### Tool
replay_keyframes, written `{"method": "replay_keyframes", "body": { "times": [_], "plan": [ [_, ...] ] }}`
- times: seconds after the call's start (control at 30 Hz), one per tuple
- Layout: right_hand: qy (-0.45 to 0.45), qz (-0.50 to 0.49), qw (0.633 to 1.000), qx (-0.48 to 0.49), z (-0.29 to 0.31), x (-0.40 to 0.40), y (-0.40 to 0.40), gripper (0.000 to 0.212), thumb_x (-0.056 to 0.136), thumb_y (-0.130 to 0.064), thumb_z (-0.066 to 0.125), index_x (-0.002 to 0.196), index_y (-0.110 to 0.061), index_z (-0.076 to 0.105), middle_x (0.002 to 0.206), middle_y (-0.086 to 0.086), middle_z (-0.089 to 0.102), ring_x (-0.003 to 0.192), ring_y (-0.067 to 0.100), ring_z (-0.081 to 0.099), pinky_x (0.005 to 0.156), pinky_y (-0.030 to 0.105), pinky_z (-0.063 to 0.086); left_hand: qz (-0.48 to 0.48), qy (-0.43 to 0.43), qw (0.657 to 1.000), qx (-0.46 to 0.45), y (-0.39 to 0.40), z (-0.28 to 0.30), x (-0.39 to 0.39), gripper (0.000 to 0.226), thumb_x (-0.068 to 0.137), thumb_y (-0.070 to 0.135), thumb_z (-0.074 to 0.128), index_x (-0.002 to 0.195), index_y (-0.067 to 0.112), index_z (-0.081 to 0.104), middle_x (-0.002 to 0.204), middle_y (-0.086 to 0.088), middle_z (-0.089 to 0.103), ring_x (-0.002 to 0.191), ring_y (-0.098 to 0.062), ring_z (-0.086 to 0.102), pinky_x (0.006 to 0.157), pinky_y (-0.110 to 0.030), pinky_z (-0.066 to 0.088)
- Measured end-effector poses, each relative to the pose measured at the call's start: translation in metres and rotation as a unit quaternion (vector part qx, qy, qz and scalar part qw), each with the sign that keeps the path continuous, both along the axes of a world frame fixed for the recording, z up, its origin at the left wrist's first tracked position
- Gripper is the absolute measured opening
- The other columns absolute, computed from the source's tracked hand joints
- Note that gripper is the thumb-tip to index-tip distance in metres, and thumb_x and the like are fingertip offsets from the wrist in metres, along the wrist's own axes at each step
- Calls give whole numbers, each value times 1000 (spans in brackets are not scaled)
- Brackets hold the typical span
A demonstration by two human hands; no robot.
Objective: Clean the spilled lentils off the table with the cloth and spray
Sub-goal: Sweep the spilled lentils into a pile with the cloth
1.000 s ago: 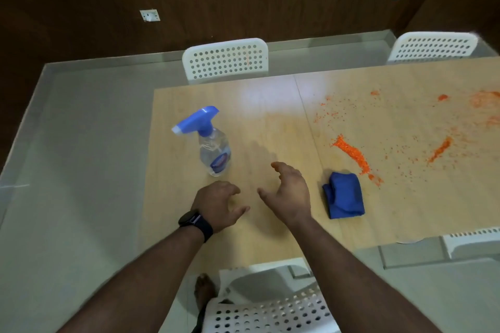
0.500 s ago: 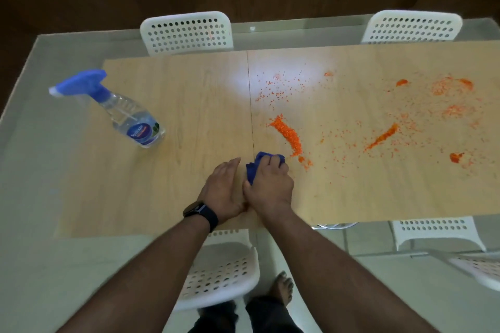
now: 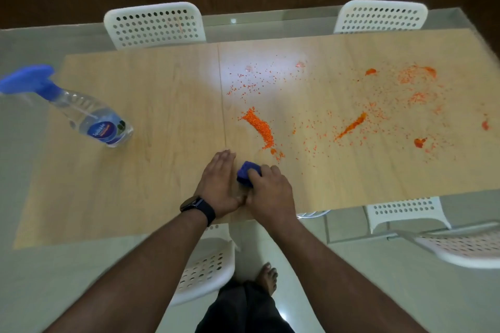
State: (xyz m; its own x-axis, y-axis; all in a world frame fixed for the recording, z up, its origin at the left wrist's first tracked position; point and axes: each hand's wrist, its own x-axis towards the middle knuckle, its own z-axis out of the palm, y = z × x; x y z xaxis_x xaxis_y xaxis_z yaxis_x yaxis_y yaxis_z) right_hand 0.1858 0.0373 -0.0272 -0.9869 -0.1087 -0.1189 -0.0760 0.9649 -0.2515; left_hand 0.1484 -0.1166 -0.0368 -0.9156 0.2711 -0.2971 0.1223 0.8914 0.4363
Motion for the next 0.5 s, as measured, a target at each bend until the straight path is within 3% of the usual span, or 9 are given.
{"method": "replay_keyframes", "body": {
  "times": [0.13,0.23,0.37,0.43,0.5],
  "plan": [
    [32,-6,999,34,-15,36,16,57,77,-28,56,131,-13,68,103,11,66,91,32,58,72,41,54,-26,-5,1000,-16,9,-9,-6,119,72,52,73,165,16,8,174,-6,1,160,-23,-3,131,-42,6],
    [21,1,998,56,-20,46,18,59,73,-22,76,131,-11,69,110,12,64,95,33,59,73,40,55,-32,-5,999,-16,20,-11,-11,123,66,49,63,165,14,1,174,-6,-9,160,-22,-11,130,-44,-2],
    [19,-55,997,46,-23,30,38,50,79,-23,81,125,-9,70,108,12,67,93,32,62,67,38,57,-16,8,1000,-5,31,-21,-17,136,71,60,80,164,16,-10,173,-5,-15,159,-23,-15,130,-46,-5],
    [5,-93,994,54,-22,10,59,51,78,-15,77,128,-10,67,113,12,66,95,33,62,67,39,56,-14,12,1000,-15,34,-24,-21,141,71,65,82,163,15,-13,173,-6,-16,159,-24,-15,130,-46,-4],
    [-5,-137,989,51,-16,-17,79,51,86,-11,66,137,-13,62,126,12,62,108,35,58,79,42,53,-21,9,999,-33,37,-25,-26,143,71,68,80,162,13,-15,172,-6,-18,159,-25,-17,130,-46,-5]
  ]
}}
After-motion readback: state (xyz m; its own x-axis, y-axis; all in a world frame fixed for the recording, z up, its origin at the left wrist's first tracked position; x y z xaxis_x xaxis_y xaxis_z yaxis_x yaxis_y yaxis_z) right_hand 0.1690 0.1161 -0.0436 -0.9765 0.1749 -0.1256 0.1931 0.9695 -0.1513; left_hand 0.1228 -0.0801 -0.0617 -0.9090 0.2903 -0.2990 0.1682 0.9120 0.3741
